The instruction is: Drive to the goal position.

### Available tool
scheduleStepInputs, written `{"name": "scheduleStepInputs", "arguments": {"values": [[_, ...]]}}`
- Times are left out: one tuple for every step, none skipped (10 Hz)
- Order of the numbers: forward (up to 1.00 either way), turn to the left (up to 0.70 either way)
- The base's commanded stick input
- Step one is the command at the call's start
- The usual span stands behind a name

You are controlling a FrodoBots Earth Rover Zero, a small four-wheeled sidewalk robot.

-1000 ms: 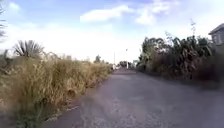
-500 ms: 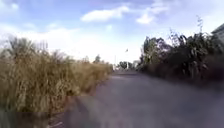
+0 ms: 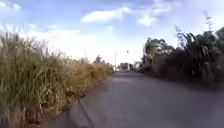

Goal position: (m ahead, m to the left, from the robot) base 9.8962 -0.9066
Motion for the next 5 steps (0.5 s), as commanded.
{"name": "scheduleStepInputs", "arguments": {"values": [[1.00, 0.00], [1.00, 0.00], [1.00, 0.00], [1.00, 0.00], [1.00, 0.00]]}}
